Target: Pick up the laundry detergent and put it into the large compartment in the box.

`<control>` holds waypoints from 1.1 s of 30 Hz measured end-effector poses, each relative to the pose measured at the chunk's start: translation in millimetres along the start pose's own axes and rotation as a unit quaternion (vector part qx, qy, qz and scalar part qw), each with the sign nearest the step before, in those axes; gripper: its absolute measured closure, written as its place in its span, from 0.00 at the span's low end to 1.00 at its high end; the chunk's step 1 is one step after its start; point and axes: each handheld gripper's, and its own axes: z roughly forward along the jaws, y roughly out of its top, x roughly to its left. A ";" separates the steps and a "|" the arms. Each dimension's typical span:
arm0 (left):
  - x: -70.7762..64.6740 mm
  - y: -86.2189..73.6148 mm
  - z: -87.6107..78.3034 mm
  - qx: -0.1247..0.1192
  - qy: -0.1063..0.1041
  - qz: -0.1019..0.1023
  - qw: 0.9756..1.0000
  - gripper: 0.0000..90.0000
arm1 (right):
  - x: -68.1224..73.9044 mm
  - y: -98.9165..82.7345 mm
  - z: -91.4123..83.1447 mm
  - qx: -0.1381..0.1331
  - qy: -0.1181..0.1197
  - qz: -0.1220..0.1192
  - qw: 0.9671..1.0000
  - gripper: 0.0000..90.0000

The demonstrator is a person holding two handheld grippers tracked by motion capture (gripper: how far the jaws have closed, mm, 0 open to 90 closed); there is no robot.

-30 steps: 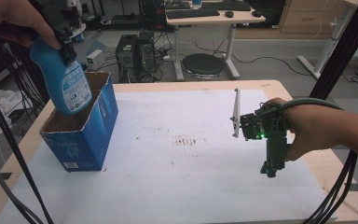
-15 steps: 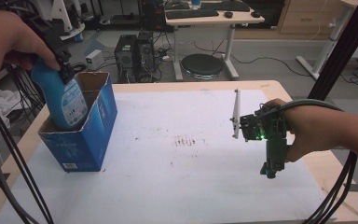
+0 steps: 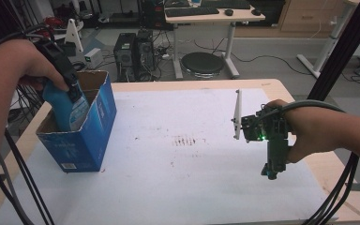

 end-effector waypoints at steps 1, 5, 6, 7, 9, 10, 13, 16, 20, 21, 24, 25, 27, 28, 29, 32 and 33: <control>-0.3 0.6 2.7 0.002 0.000 0.009 1.000 0.43 | 0.2 -0.4 0.0 0.000 0.001 0.002 1.000 0.03; -3.0 3.1 17.0 0.012 0.005 0.052 0.999 0.43 | 0.1 -2.2 0.4 0.000 0.001 0.004 1.000 0.03; -3.1 3.4 19.8 0.013 0.005 0.061 0.998 0.43 | 0.1 -2.7 0.8 0.000 0.001 0.005 1.000 0.03; -2.9 3.5 22.4 0.014 0.006 0.068 0.998 0.43 | 0.2 -3.0 1.2 -0.001 0.002 0.005 1.000 0.03; -2.7 3.7 27.1 0.016 0.007 0.086 0.996 0.43 | 0.2 -4.1 1.6 0.000 0.003 0.005 1.000 0.03; -2.2 3.8 29.0 0.017 0.007 0.095 0.995 0.43 | 0.5 -4.3 1.8 0.000 0.003 0.007 1.000 0.03; -1.7 4.0 34.2 0.020 0.010 0.129 0.991 0.43 | 0.2 -5.2 2.8 -0.001 0.004 0.007 1.000 0.03; -1.7 3.6 38.1 0.018 0.012 0.147 0.989 0.43 | 0.8 -5.4 2.8 0.001 0.004 0.011 1.000 0.03; -1.1 2.3 47.6 0.023 0.009 0.183 0.983 0.43 | 0.4 -4.9 3.5 0.000 0.005 0.010 1.000 0.03; -1.2 1.9 49.4 0.021 0.007 0.193 0.981 0.43 | 0.6 -4.7 3.6 0.001 0.005 0.011 1.000 0.03; 0.3 1.4 54.2 0.026 0.005 0.210 0.977 0.43 | 0.3 -4.2 3.7 0.001 0.004 0.009 1.000 0.03; 0.9 1.2 55.2 0.025 0.004 0.212 0.977 0.43 | -0.2 -3.9 3.9 0.000 0.005 0.006 1.000 0.03; 1.4 1.3 57.7 0.024 0.008 0.219 0.975 0.43 | 0.0 -3.5 4.2 0.001 0.004 0.010 1.000 0.03; 1.7 1.2 59.1 0.023 0.007 0.221 0.975 0.43 | -0.6 -3.1 4.6 0.000 0.004 0.006 1.000 0.03; 1.8 1.1 60.6 0.023 0.006 0.226 0.974 0.43 | -0.8 -2.8 4.6 0.002 0.005 0.005 1.000 0.03; 1.7 1.3 61.1 0.024 0.006 0.233 0.972 0.43 | -0.1 -1.3 5.8 0.001 0.006 0.009 1.000 0.03; 1.7 1.4 61.2 0.023 0.006 0.232 0.972 0.43 | -0.1 -1.1 6.0 0.002 0.007 0.010 1.000 0.03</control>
